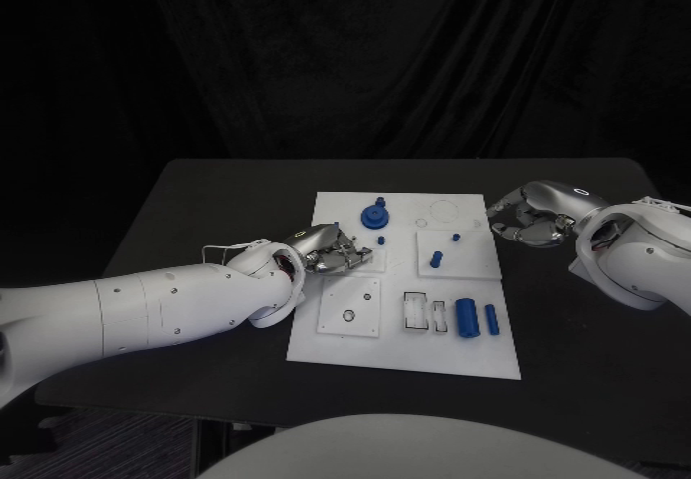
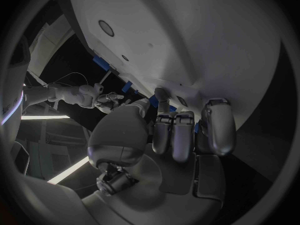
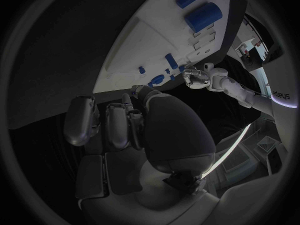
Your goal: Assemble the parts on the task board
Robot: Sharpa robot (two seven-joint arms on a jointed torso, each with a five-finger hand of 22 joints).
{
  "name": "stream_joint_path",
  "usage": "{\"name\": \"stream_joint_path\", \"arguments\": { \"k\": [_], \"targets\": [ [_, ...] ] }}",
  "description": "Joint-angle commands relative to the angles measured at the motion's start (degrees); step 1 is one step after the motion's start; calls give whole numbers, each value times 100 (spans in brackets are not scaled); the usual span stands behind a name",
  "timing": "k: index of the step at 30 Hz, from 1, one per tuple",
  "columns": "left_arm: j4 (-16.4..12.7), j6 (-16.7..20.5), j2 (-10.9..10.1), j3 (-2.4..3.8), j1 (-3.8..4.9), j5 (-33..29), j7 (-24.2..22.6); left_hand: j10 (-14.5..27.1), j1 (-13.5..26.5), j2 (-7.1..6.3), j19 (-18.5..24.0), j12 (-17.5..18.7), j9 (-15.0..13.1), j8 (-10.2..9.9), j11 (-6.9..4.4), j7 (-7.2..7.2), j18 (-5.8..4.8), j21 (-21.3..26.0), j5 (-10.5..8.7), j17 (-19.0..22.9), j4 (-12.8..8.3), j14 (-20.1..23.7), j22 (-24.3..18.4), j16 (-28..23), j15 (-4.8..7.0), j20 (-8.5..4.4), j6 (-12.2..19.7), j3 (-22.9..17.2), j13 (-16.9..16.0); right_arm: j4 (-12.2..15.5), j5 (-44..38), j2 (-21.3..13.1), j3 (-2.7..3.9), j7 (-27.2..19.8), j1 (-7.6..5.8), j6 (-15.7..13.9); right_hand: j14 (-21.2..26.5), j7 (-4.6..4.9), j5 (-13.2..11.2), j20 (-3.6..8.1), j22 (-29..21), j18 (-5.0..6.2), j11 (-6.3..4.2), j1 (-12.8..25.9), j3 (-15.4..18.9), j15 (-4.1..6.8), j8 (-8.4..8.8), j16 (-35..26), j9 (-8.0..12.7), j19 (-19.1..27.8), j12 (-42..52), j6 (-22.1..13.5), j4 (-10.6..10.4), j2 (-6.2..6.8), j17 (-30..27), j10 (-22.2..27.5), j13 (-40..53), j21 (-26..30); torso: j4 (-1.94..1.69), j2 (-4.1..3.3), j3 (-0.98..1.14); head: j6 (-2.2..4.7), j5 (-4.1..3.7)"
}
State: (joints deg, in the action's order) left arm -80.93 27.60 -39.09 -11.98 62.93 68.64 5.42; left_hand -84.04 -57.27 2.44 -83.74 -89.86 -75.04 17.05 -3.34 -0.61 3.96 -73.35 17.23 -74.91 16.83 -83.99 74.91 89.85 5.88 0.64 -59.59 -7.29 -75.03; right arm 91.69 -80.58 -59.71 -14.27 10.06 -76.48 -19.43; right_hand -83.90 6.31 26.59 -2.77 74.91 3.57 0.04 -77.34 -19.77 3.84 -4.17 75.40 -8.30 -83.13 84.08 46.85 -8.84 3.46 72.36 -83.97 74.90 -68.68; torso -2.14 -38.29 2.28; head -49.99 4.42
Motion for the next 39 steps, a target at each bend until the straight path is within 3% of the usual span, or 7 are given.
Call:
{"name": "stream_joint_path", "arguments": {
  "k": [1,2,6,17,39],
  "targets": [
    [-2,17,25,-19,-19,-39,24,-596,2,14,17,-14,-53,-47,58,-35,-28,6,115,-1509,-11,-601,1021,15,-54,43,24,28,-1497,13,-4,-13,3,95,14,51,-199,13,22,-1,895,88,40,64,-35,-39,1,-24,9,43,-17,46,-2,-6,-10,-11,862,22,-3,-2,0,-1,-7],
    [0,34,28,-19,-19,-39,17,-596,-37,25,17,-14,-66,-66,62,-39,-28,5,249,-1509,-13,-601,1021,15,-58,48,35,23,-1497,14,-4,-16,3,96,14,54,-199,13,22,-1,895,88,40,64,-35,-39,1,-24,9,43,-17,46,-2,-6,-10,-11,862,22,-4,-2,1,-1,-10],
    [3,53,32,-19,-19,-39,14,-596,-91,45,18,-14,-85,-92,64,-42,-27,6,442,-1509,-12,-601,1022,15,-62,52,38,8,-1497,16,-4,-20,3,101,14,67,-198,14,20,-1,894,89,41,74,-36,-40,1,-26,10,43,-15,47,-2,0,-12,-13,864,28,-4,3,2,-1,-18],
    [3,18,16,-19,-19,-39,13,-596,-262,34,22,-14,-111,-167,59,-35,-25,14,1265,-1509,-12,-601,1020,15,-59,53,46,-153,-1497,11,-4,-19,3,107,14,100,-198,14,20,-1,894,89,41,74,-36,-40,1,-26,10,43,-15,47,-2,0,-12,-13,864,28,4,3,1,-1,-5],
    [-118,-92,-102,-20,-19,-39,42,-596,-287,44,26,-14,-116,-176,55,-32,-25,19,1556,-1509,-9,-601,1019,15,-56,51,20,-273,-1497,-3,-4,-9,4,110,14,143,-195,12,22,-1,890,91,41,82,-42,-40,0,-35,11,48,-24,51,1,1,-22,-5,854,45,-1,3,-3,-1,6]
  ]
}}
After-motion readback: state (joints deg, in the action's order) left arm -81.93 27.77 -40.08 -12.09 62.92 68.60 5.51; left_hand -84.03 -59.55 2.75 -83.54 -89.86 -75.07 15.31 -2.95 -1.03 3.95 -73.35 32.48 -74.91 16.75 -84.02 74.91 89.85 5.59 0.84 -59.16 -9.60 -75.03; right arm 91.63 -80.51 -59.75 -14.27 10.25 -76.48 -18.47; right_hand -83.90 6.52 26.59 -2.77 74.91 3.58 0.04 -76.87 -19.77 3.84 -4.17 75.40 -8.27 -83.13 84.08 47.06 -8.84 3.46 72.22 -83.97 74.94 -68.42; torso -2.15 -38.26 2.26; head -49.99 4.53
